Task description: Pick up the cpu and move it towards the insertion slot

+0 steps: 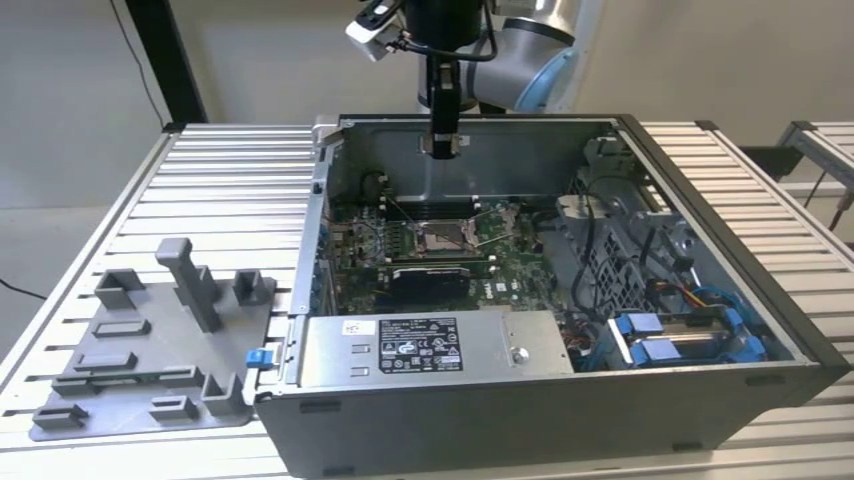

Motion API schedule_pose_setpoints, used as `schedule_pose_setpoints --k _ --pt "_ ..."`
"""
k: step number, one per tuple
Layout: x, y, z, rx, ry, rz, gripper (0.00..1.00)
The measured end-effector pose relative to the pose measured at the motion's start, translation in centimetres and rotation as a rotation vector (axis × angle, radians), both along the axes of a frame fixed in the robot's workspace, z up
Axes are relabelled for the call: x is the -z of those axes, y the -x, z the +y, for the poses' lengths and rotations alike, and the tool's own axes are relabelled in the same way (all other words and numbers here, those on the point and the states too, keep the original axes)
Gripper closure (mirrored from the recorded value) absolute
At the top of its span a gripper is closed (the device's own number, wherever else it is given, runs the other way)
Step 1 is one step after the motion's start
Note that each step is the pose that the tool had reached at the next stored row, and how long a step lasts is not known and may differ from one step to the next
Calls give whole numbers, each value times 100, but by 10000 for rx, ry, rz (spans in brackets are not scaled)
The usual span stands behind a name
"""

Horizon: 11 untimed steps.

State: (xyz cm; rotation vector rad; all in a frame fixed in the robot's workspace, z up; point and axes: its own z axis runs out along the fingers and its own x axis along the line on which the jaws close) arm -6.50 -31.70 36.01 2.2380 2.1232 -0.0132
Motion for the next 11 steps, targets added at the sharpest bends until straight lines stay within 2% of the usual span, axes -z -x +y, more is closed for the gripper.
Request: schedule_pose_setpoints --k 4,11 --pt "37 -1 3 -33 3 4 100" --pt "40 -1 3 -34 3 5 100"
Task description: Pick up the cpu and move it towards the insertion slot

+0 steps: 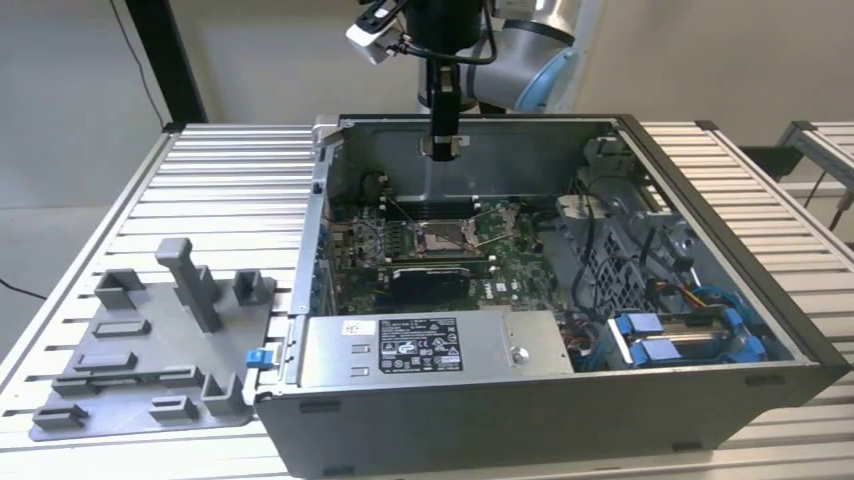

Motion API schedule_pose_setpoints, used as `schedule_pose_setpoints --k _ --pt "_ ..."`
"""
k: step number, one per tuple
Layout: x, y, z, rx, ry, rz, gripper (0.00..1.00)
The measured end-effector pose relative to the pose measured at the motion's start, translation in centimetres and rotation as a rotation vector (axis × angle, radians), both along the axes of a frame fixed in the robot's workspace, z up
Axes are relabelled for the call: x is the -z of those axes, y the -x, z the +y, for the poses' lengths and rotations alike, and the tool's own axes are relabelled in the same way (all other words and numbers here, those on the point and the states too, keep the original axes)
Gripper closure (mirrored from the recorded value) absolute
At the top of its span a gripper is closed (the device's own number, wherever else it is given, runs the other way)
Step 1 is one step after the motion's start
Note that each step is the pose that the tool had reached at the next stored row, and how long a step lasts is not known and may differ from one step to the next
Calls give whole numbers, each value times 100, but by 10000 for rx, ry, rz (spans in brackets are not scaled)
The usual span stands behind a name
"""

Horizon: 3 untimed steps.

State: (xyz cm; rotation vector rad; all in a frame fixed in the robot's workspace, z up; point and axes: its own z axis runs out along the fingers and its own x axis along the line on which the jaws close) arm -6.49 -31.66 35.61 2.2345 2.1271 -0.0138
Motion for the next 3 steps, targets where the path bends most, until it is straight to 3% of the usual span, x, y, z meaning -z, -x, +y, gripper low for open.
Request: schedule_pose_setpoints --k 3 --pt "0 0 0 0 0 0 100"
